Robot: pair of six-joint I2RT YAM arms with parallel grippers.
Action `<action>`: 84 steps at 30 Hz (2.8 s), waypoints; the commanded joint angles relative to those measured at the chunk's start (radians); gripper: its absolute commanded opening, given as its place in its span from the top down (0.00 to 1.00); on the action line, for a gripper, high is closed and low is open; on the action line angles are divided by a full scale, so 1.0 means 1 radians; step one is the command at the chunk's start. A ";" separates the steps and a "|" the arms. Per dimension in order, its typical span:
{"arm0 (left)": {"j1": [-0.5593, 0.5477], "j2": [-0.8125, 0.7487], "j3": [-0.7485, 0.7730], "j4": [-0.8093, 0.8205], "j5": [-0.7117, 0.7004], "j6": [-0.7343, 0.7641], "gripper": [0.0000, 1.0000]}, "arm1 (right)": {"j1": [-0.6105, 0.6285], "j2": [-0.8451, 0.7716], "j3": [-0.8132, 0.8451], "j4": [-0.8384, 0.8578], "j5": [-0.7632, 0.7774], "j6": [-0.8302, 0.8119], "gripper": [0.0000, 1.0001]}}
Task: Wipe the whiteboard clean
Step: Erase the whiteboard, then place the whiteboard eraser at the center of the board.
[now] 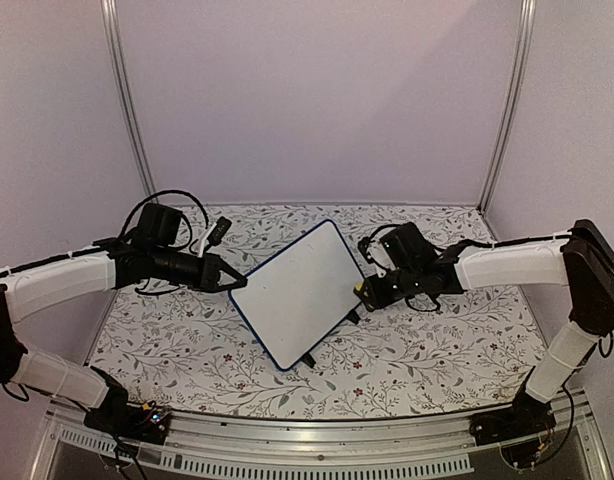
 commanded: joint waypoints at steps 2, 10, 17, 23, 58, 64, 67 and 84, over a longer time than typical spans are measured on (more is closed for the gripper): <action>-0.003 -0.016 -0.001 0.033 0.025 0.026 1.00 | -0.002 -0.043 0.107 -0.005 0.077 -0.034 0.80; -0.002 -0.021 -0.002 0.033 0.024 0.027 1.00 | -0.027 0.081 0.170 0.003 0.047 -0.040 0.81; -0.002 -0.018 0.001 0.033 0.027 0.027 1.00 | -0.026 0.103 0.080 0.027 0.006 -0.018 0.81; -0.003 -0.013 0.002 0.034 0.030 0.027 1.00 | -0.026 0.085 -0.005 0.042 -0.011 0.001 0.81; 0.000 -0.008 0.001 0.035 0.028 0.025 1.00 | 0.075 0.099 0.066 -0.031 -0.074 0.009 0.81; -0.001 -0.011 0.000 0.035 0.028 0.025 1.00 | 0.086 0.091 0.033 -0.058 -0.042 0.006 0.81; -0.002 -0.013 0.000 0.035 0.027 0.026 1.00 | 0.088 0.064 0.028 -0.061 -0.014 0.008 0.82; -0.001 -0.038 -0.001 0.044 0.021 0.026 0.96 | -0.162 -0.093 -0.110 -0.019 0.140 0.171 0.81</action>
